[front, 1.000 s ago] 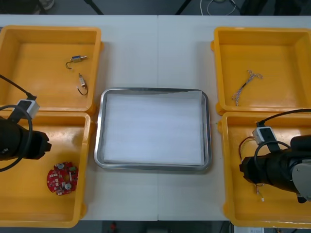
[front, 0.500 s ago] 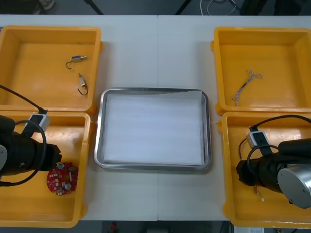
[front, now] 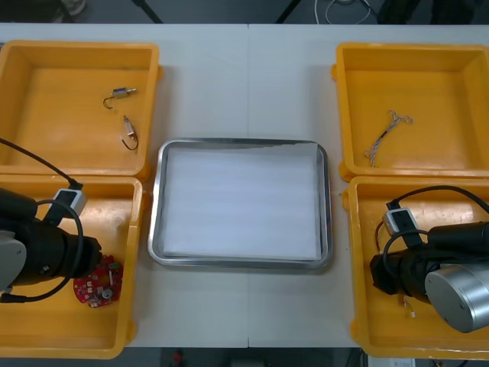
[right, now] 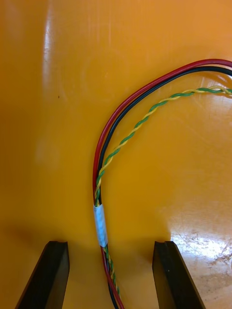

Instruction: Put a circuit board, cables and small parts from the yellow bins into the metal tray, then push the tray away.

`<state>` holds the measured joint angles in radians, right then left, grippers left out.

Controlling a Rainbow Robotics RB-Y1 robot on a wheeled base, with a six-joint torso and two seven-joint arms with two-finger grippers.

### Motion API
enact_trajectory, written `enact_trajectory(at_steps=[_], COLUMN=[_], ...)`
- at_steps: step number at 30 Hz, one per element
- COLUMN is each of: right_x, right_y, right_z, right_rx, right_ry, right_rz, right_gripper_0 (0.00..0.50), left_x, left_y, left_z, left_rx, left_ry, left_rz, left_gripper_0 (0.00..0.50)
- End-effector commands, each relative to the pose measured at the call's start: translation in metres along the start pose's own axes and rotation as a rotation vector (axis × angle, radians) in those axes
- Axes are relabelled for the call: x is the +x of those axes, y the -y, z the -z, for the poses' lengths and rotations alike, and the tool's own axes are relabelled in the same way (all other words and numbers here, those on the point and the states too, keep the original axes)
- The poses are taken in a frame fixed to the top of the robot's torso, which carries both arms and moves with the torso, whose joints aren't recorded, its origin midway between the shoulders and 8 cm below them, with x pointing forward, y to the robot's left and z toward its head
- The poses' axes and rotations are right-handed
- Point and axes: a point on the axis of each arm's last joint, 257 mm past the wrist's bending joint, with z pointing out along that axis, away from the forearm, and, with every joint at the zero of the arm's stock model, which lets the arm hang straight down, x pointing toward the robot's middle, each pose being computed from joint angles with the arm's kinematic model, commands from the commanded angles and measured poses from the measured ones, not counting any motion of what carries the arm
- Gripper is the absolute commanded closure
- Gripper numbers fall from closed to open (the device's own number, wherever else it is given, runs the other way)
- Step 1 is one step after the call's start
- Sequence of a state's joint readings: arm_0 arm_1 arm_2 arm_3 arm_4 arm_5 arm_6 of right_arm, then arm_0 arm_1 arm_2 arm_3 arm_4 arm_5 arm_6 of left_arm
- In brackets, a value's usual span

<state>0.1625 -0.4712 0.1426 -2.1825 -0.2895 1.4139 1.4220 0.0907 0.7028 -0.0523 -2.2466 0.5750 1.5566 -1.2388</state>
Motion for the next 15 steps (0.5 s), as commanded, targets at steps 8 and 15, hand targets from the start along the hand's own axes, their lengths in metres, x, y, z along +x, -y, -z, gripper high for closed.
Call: enact_trajectory(at_steps=[8,15], right_x=[0.017,0.022], right_y=[0.006,0.007], right_z=[-0.018,-0.017], right_rx=[0.001,0.0], right_ry=[-0.015,-0.033], right_rz=[0.039,0.053], right_gripper_0=[0.0,0.067], left_x=[0.012,0.012], left_y=[0.017,0.014], left_z=[-0.015,-0.023], left_rx=[0.021,0.0], left_ry=[0.006,0.014], left_rz=[0.133,0.124], left_gripper_0=[0.0,0.0])
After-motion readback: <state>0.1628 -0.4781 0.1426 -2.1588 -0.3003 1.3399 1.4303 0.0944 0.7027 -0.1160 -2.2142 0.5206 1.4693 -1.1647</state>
